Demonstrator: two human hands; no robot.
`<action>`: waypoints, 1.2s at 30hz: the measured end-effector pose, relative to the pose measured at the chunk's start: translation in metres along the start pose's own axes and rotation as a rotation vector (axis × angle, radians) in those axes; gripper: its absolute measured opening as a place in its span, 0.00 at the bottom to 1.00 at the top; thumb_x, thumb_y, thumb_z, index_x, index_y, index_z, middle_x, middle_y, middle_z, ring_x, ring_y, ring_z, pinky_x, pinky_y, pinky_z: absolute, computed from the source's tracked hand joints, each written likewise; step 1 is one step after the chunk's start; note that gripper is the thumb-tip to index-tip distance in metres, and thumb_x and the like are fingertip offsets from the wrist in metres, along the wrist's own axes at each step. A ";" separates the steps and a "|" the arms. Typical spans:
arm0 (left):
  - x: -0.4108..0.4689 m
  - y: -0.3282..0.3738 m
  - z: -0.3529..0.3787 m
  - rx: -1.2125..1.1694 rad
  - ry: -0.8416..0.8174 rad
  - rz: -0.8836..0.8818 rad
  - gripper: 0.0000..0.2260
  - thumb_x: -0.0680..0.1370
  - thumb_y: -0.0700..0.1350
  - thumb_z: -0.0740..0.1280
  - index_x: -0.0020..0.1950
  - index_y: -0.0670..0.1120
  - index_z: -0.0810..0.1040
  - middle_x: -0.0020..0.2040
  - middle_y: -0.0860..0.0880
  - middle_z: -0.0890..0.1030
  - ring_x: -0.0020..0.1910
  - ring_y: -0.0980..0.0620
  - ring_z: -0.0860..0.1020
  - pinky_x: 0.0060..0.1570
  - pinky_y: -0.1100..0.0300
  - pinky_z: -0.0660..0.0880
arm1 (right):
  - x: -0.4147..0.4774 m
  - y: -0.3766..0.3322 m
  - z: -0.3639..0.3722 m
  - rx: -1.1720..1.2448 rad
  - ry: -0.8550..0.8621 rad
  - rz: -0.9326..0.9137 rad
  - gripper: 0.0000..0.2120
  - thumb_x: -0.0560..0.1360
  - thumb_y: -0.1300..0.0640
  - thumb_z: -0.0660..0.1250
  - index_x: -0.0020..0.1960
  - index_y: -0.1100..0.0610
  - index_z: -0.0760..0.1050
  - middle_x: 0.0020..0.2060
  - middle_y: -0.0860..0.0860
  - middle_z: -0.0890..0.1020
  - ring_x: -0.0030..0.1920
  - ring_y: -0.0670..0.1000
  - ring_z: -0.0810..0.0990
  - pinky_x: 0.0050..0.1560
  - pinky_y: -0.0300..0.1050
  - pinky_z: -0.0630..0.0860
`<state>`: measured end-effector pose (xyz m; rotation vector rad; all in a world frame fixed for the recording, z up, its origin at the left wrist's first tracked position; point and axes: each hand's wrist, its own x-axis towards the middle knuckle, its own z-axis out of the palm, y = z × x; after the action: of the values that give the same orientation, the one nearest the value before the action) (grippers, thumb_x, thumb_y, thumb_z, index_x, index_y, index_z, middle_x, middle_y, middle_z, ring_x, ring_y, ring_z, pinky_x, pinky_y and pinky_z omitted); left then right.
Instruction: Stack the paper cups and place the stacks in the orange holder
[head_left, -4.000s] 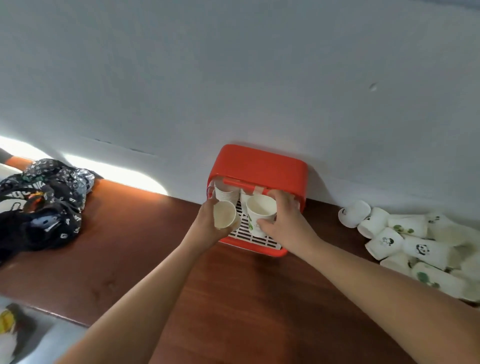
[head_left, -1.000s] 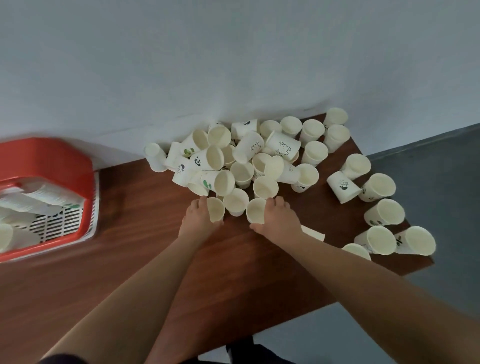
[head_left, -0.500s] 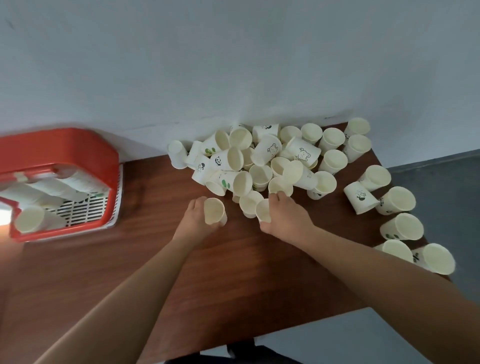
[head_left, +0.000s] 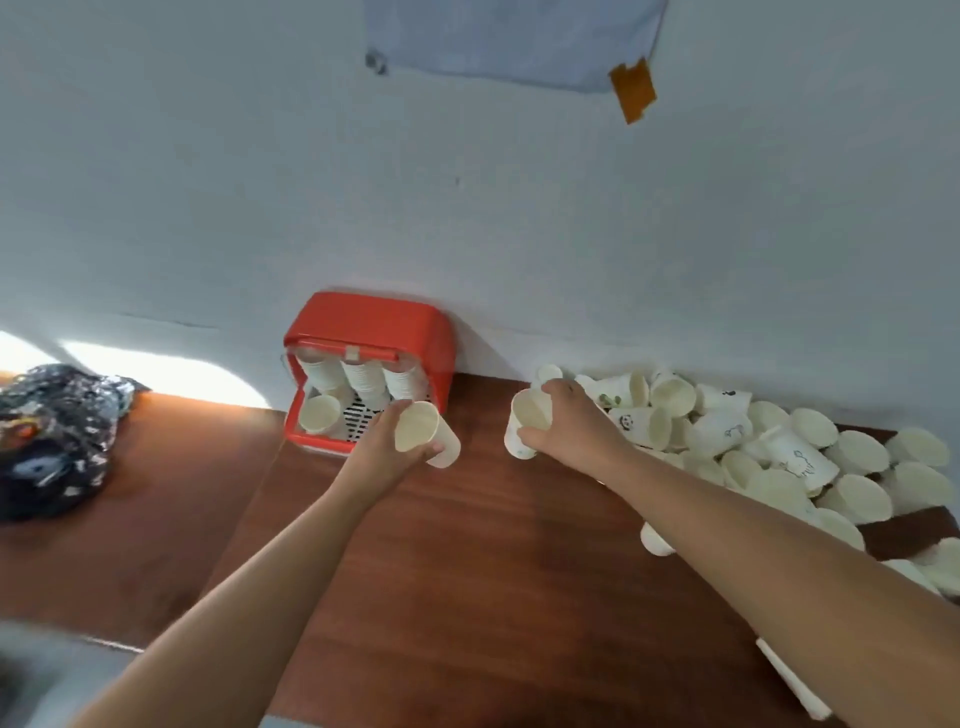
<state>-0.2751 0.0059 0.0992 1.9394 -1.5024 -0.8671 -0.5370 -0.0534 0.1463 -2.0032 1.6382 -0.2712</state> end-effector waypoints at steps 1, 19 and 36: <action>-0.002 -0.012 -0.021 -0.015 0.031 -0.016 0.34 0.72 0.53 0.77 0.74 0.50 0.67 0.69 0.49 0.71 0.67 0.51 0.70 0.64 0.56 0.66 | 0.009 -0.020 0.009 0.024 0.006 -0.015 0.32 0.71 0.47 0.72 0.69 0.57 0.66 0.64 0.53 0.70 0.61 0.54 0.73 0.58 0.50 0.72; 0.097 -0.165 -0.150 0.031 0.057 -0.038 0.37 0.69 0.51 0.79 0.75 0.50 0.68 0.67 0.48 0.72 0.65 0.48 0.73 0.59 0.58 0.67 | 0.109 -0.183 0.161 0.138 0.028 -0.072 0.32 0.68 0.49 0.76 0.67 0.52 0.67 0.69 0.54 0.65 0.68 0.53 0.67 0.63 0.43 0.67; 0.152 -0.230 -0.104 -0.014 -0.267 0.042 0.41 0.72 0.49 0.75 0.80 0.51 0.58 0.76 0.49 0.69 0.69 0.49 0.74 0.67 0.46 0.73 | 0.140 -0.224 0.209 0.059 0.031 -0.187 0.32 0.73 0.50 0.73 0.72 0.56 0.65 0.68 0.51 0.68 0.69 0.51 0.68 0.68 0.46 0.67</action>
<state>-0.0251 -0.0838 -0.0281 1.8310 -1.6748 -1.1511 -0.2143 -0.1028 0.0624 -2.1195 1.4449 -0.4162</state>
